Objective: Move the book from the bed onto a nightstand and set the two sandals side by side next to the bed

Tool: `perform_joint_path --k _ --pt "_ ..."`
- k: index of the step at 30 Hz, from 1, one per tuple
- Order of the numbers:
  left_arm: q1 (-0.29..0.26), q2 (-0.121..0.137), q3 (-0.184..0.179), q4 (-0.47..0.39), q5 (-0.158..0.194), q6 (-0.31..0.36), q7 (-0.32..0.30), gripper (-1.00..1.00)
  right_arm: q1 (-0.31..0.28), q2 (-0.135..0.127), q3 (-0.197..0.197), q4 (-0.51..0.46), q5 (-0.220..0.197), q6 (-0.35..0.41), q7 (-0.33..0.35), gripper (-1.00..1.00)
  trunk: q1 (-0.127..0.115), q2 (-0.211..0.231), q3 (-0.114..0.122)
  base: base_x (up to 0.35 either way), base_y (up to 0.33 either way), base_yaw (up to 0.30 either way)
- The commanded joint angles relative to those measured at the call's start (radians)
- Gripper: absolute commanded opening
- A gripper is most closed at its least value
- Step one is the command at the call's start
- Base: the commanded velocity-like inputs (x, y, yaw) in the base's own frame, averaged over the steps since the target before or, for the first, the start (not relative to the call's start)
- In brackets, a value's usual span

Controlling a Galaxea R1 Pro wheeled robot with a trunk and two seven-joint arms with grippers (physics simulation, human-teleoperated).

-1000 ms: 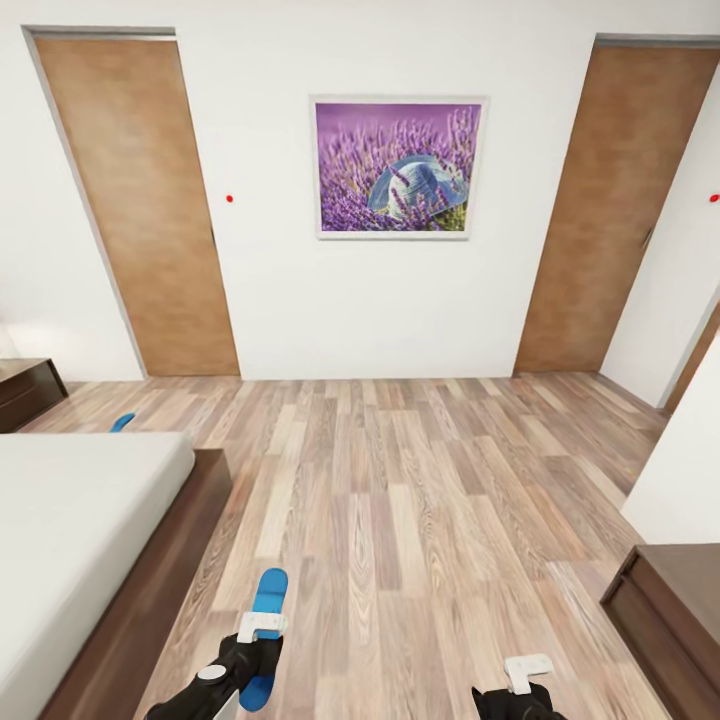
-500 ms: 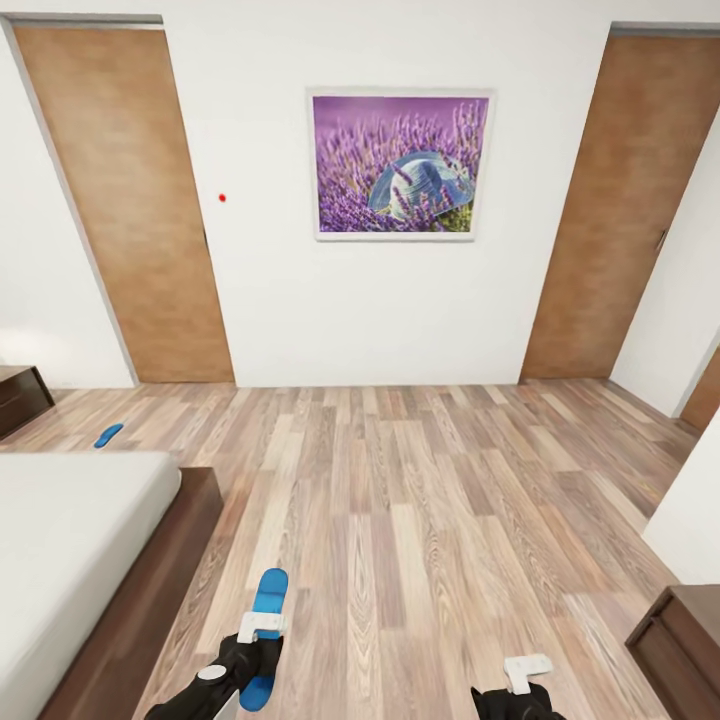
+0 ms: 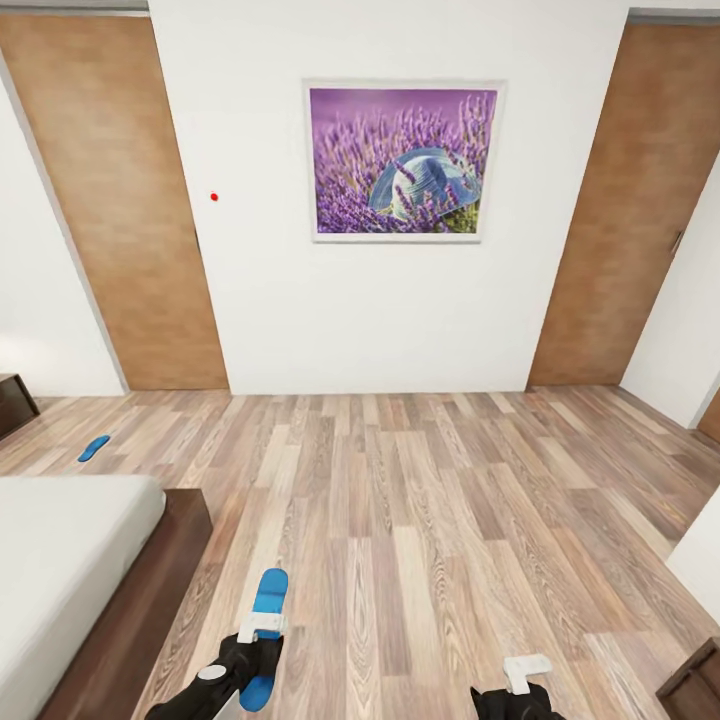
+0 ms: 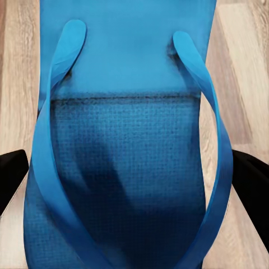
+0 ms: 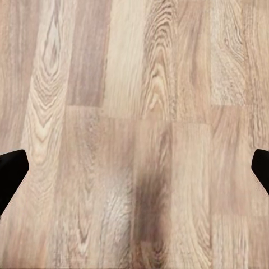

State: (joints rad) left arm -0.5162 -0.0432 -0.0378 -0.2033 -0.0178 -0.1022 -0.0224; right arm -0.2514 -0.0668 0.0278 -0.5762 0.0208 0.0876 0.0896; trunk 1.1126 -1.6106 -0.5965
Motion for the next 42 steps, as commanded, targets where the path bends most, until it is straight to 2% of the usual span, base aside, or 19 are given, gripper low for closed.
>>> perform_joint_path --k 1,42 --pt "-0.001 0.000 -0.004 0.001 -0.002 -0.004 0.001 -1.00 0.000 -0.001 0.003 -0.002 0.002 0.006 0.001 1.00 0.001 0.000 -0.001 0.339 0.000 0.000" --pt "-0.001 0.000 -0.004 0.001 -0.002 -0.004 0.001 -1.00 0.000 -0.002 0.004 -0.002 0.004 0.006 0.001 1.00 0.001 0.000 -0.001 0.339 0.000 0.000"
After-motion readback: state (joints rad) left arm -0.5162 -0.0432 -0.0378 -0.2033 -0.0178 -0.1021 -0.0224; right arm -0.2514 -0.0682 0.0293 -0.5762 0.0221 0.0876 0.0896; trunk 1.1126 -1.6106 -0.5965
